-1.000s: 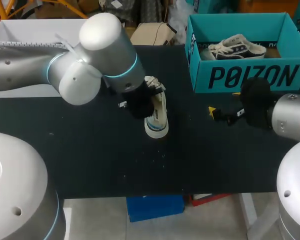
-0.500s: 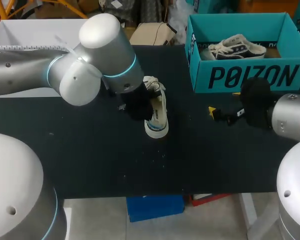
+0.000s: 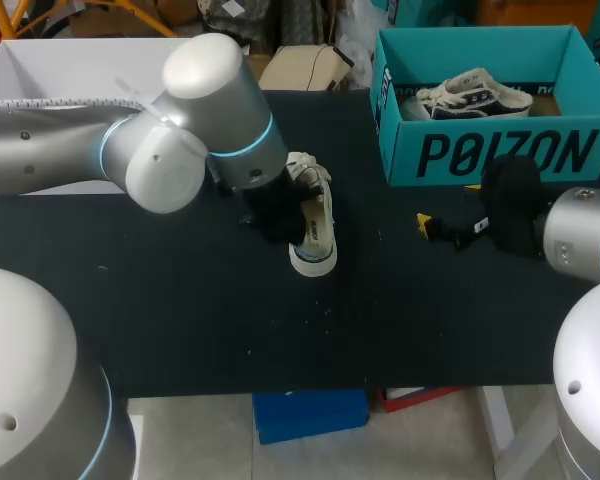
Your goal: Take the shoe out of the shoebox, open the shoe tongue, remove and reinsert the insole, then place the shoe into the shoebox
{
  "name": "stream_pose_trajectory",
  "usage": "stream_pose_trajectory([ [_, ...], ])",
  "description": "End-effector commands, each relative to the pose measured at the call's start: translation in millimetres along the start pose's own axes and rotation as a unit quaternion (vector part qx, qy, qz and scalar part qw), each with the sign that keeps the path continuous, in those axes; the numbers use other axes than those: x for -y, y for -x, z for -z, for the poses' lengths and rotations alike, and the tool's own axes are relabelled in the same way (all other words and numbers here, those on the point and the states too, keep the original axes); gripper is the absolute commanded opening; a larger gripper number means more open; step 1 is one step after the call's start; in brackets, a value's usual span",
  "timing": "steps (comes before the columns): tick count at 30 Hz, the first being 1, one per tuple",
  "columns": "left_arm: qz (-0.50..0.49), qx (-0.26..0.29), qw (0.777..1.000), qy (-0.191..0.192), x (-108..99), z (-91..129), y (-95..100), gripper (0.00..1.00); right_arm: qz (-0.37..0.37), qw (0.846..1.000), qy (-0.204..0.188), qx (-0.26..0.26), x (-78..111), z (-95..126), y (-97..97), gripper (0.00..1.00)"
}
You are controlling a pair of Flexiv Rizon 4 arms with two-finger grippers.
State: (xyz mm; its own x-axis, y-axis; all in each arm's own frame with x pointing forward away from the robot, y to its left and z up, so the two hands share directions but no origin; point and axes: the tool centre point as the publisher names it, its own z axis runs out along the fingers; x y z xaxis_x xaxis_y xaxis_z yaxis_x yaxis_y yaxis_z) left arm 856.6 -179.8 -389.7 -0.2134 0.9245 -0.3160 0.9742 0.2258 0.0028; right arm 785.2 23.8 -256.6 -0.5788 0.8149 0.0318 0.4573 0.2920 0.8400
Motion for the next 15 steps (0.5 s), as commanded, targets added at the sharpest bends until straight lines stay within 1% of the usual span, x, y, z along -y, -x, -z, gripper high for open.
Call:
stream_pose_trajectory([
  [1,-0.005,-0.003,1.0,-0.006,-6,-6,7.9,0.0,0.0,1.0,-0.001,0.0,0.1,0,-0.4,1.0],
  [7,-0.017,-0.009,1.0,-0.004,-10,-3,13.2,0.0,0.0,1.0,-0.001,0.0,0.1,0,-0.4,1.0],
  [15,-0.02,-0.023,0.999,-0.022,-6,-20,13.5,0.0,0.0,1.0,-0.001,0.0,0.1,0,-0.4,1.0],
])
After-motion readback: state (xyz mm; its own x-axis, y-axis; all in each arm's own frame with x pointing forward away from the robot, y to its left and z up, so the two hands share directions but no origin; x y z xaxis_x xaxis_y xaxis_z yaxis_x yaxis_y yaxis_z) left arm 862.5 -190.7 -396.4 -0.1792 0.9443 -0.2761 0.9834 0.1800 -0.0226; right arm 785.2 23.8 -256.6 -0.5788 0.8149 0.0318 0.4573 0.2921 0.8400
